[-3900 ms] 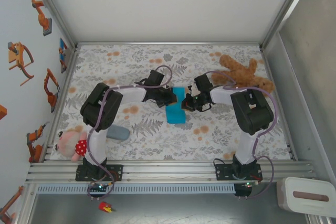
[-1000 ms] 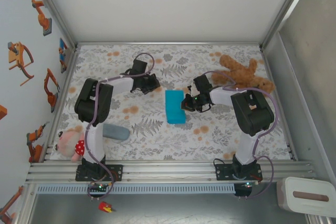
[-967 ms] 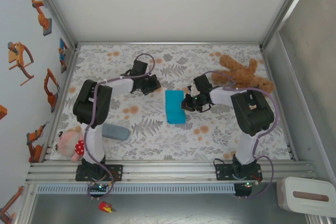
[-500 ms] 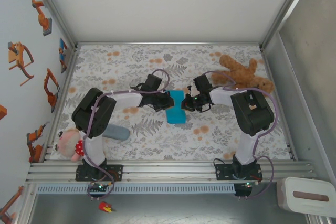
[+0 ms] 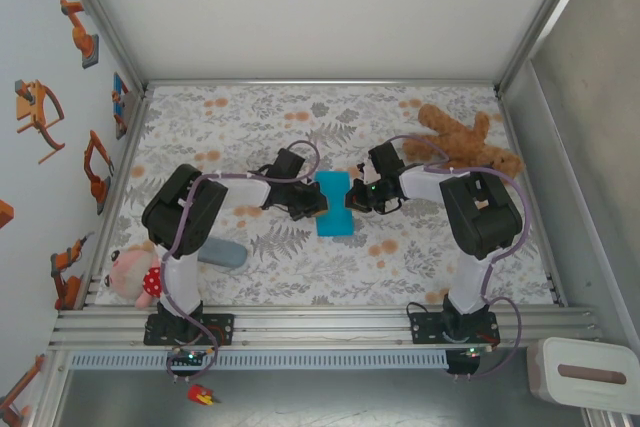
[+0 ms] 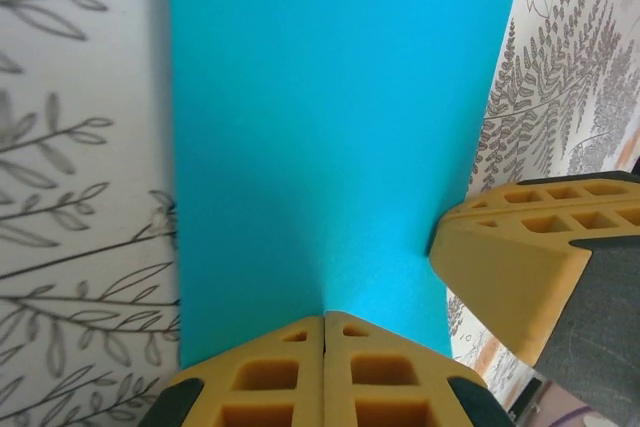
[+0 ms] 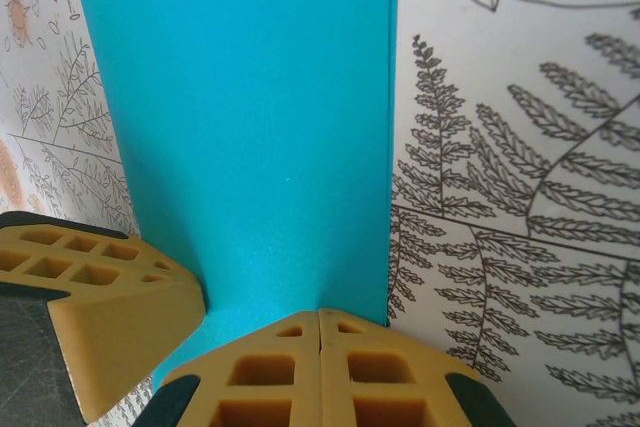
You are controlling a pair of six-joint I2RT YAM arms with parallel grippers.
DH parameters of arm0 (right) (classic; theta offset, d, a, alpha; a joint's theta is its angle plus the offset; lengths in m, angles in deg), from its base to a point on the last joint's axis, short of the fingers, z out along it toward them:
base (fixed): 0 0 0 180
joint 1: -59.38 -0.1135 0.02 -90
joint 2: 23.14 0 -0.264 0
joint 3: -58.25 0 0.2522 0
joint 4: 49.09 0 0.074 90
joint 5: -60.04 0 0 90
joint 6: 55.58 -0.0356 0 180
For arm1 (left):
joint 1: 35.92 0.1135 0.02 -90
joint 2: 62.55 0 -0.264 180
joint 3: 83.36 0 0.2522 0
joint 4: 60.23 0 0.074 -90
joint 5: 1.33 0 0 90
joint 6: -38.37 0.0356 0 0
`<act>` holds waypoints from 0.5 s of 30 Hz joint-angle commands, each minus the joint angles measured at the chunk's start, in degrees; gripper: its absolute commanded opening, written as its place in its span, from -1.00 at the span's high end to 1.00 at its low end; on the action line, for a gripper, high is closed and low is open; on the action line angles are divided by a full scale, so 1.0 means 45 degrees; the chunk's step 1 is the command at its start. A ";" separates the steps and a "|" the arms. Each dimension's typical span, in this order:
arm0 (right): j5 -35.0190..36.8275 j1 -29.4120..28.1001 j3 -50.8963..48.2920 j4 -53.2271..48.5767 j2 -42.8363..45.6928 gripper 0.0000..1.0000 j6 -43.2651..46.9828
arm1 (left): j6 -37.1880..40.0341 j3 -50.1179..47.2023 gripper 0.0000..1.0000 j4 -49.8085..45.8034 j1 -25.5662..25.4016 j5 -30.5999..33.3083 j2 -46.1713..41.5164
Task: Fold a paper plane with a square sheet of paper (pick it up from the middle)
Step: First fold the square sheet of paper in half at the center of the table.
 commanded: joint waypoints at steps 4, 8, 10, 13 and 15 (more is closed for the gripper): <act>0.4650 0.0251 -0.1410 -0.3028 -0.1745 1.00 0.0230 | 0.0494 -0.1493 1.00 -0.1483 0.0994 0.0607 -0.1212; 0.4648 0.0261 -0.1441 -0.3016 -0.1658 1.00 0.0224 | 0.0609 -0.1227 1.00 -0.1967 0.0934 0.0512 -0.2380; 0.4648 0.0259 -0.1443 -0.3030 -0.1668 1.00 0.0209 | 0.0393 -0.0970 1.00 -0.1622 0.0633 0.0276 -0.2572; 0.4648 0.0256 -0.1441 -0.3016 -0.1670 1.00 0.0200 | 0.0050 -0.0417 0.99 -0.1172 -0.0004 0.0091 -0.2179; 0.4648 0.0260 -0.1442 -0.2999 -0.1685 1.00 0.0199 | -0.0166 -0.0153 0.99 -0.0923 -0.0347 0.0012 -0.1668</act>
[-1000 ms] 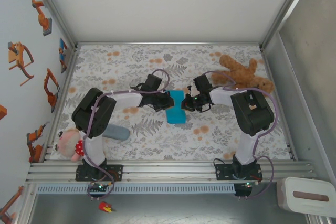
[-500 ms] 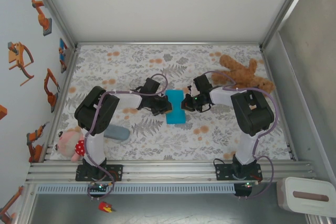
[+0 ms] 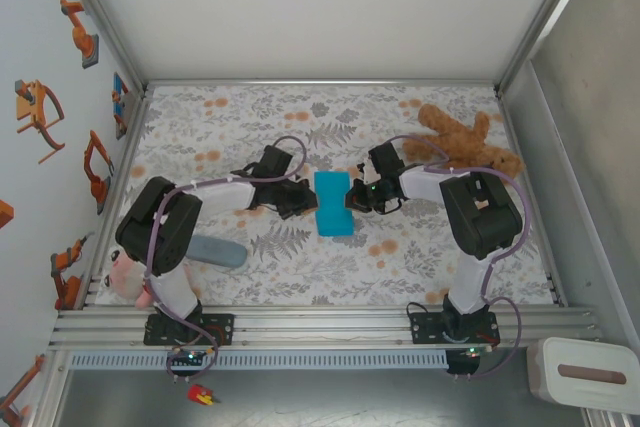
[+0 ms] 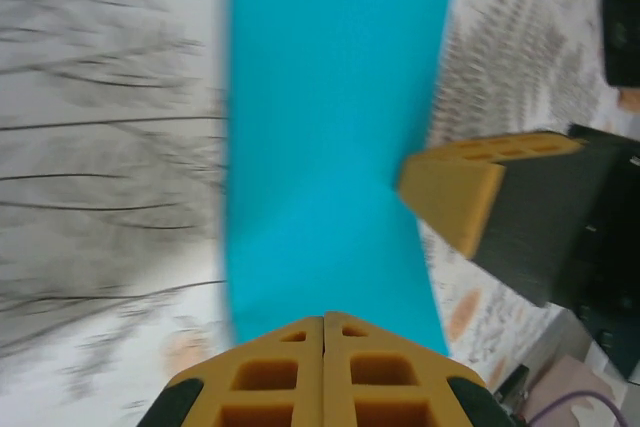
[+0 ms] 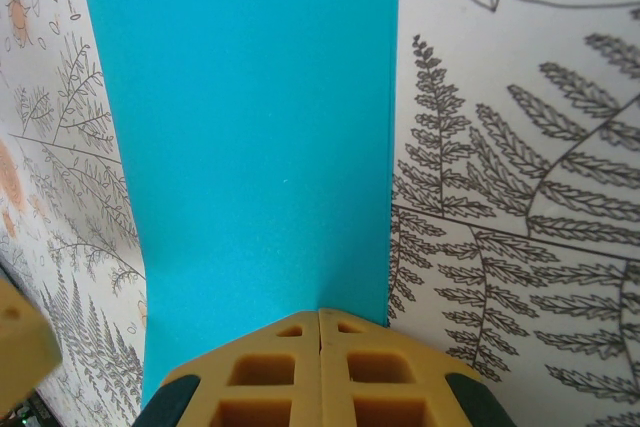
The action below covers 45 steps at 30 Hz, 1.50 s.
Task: Fold a paper plane with a square sheet of paper (pick it up from the middle)
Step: First fold the square sheet of paper in half at the center of the table.
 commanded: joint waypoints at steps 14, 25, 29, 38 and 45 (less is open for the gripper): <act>0.4842 0.0252 -0.1377 -0.2997 -0.1624 1.00 0.0191 | -0.0426 -0.1707 1.00 -0.0207 -0.0063 0.0293 0.0585; 0.4848 0.0270 -0.1475 -0.2936 -0.1483 1.00 0.0134 | -0.0219 -0.0418 0.99 -0.0468 -0.0444 0.0161 -0.0681; 0.4858 0.0270 -0.1457 -0.2935 -0.1472 1.00 0.0155 | -0.0317 0.0293 0.99 -0.0216 -0.0895 -0.0145 0.0472; 0.4916 0.0252 -0.1417 -0.2935 -0.1559 1.00 0.0143 | -0.0493 -0.0710 0.99 -0.0012 -0.1157 0.0189 0.1057; 0.4976 0.0261 -0.1358 -0.2935 -0.1577 1.00 0.0195 | -0.0472 -0.2402 0.99 -0.0523 -0.1051 0.0641 0.0231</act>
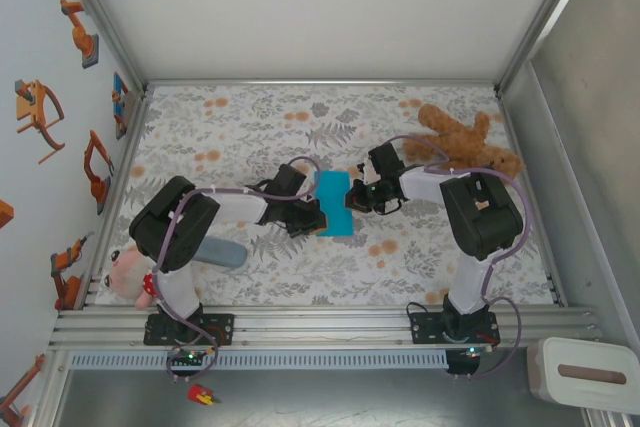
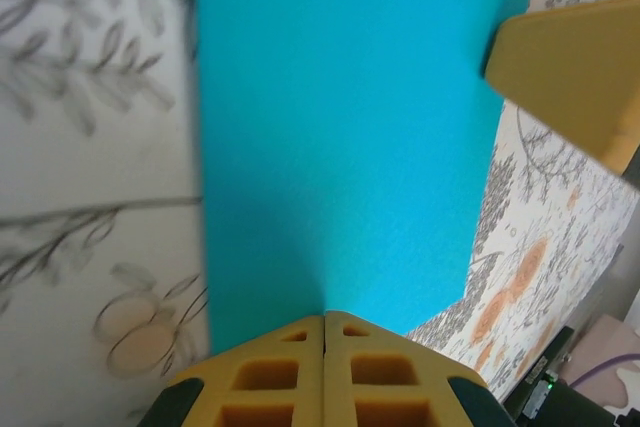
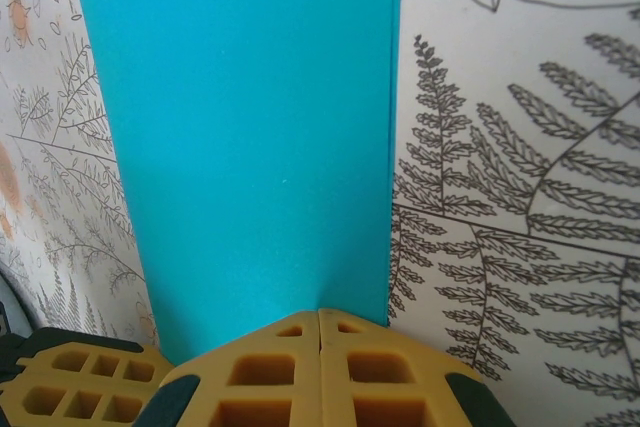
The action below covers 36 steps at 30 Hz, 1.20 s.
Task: Fold a paper plane with a square sheet of paper (pick it up from the middle)
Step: First fold the square sheet of paper in half at the center of the table, then fold the triangle a second time at the center of the table.
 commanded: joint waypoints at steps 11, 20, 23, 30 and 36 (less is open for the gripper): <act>0.2856 0.0290 -0.0473 -0.2866 -0.0532 1.00 0.0291 | 0.0196 -0.1041 0.98 -0.2079 0.0136 0.2004 -0.3351; 0.1200 0.0296 0.1494 -0.1877 0.2323 0.71 -0.0207 | 0.0176 0.0283 0.45 -0.0156 0.0650 0.2186 -0.2660; 0.1651 0.0304 0.0975 -0.1288 0.3337 0.50 -0.0745 | 0.0101 0.0945 0.32 0.0444 0.0657 0.1670 -0.1793; 0.3131 0.0439 -0.1382 -0.0413 0.5388 0.03 -0.1136 | -0.0187 0.2557 0.26 0.0897 0.0651 0.0948 0.0183; 0.3304 0.0524 -0.2678 0.0013 0.6137 -0.09 -0.1770 | -0.0434 0.4138 0.29 -0.0929 0.0699 0.1791 0.1699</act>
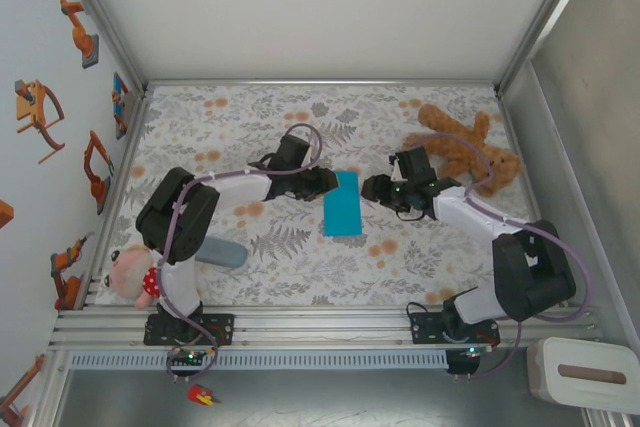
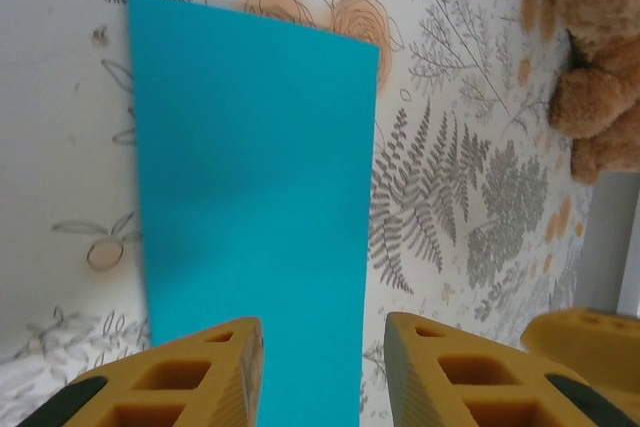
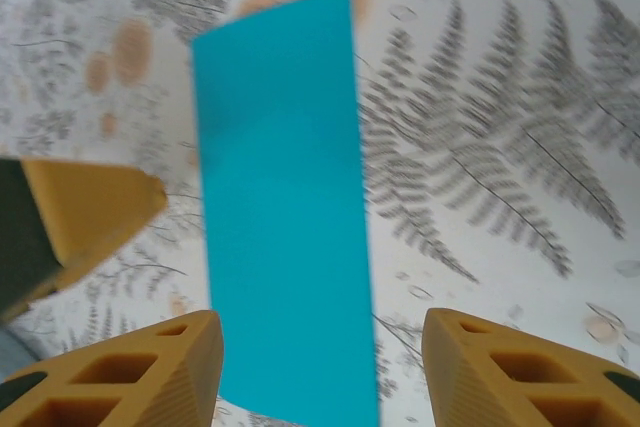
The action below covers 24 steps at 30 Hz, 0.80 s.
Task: Fold a paper plane with a square sheet of paper (pick it up from the middle)
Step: Fold the triangle a second time at the center of the table.
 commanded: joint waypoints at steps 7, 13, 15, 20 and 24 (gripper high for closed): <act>-0.1015 0.0070 -0.1355 0.1347 -0.0040 0.06 -0.1728 | -0.0623 0.1184 0.32 -0.1024 0.0147 0.0343 0.1326; -0.1951 0.0067 -0.2225 0.2026 -0.0206 0.14 -0.2141 | -0.1394 0.1411 0.39 -0.1629 0.0365 0.0571 0.1927; -0.2202 0.0073 -0.2469 0.1873 -0.0087 0.15 -0.2011 | -0.1647 0.1316 0.40 -0.1930 0.0439 0.0755 0.2002; -0.2717 0.0053 -0.2894 0.1723 0.0156 0.16 -0.1904 | -0.1978 0.1159 0.40 -0.2130 0.0460 0.0732 0.2218; -0.2763 0.0051 -0.2953 0.2131 -0.0032 0.21 -0.2130 | -0.2096 0.1217 0.41 -0.2148 0.0440 0.0635 0.2428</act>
